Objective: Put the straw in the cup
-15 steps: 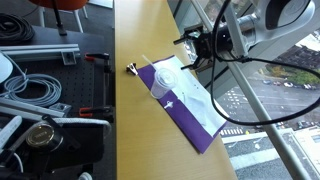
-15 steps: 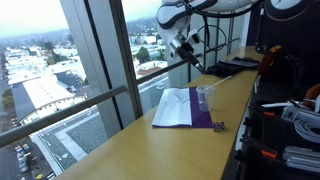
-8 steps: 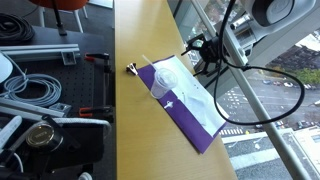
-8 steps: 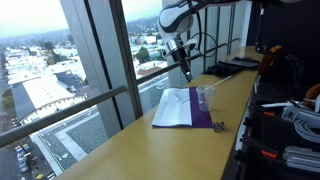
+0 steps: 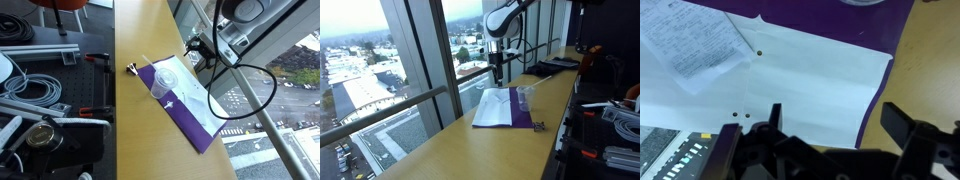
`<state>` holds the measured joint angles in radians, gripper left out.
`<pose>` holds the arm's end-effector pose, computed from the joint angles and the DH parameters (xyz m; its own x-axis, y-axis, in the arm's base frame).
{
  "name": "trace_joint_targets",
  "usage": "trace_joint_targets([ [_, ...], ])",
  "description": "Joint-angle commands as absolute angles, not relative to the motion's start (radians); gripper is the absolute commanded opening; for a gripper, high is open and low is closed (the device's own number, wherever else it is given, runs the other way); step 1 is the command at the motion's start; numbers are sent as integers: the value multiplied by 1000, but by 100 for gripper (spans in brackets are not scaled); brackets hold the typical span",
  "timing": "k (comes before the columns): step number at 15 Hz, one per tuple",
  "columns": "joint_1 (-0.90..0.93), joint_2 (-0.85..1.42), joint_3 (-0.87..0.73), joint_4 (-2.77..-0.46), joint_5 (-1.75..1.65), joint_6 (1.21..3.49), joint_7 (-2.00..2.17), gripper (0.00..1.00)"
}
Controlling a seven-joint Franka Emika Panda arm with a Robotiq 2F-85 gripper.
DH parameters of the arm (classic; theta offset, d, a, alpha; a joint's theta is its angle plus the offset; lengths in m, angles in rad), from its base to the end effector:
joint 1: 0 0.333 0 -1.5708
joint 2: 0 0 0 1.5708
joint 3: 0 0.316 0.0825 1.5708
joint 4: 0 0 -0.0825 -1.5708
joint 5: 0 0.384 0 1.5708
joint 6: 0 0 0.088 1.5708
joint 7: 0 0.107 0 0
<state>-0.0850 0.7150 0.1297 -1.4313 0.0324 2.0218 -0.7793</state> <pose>0.7107 0.0171 0.2640 0.7093 0.7049 -0.0074 0.6944 -0.7005 -0.1646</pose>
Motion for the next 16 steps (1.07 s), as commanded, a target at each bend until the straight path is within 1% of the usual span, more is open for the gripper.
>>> trace_joint_targets([
  [1,-84,693,131,-1470,37,2042,-778,100],
  [3,-84,660,131,-1520,41,2061,-778,100],
  [12,-68,615,153,-1582,40,2083,-823,100],
  [16,-39,551,172,-1670,26,2087,-859,100],
])
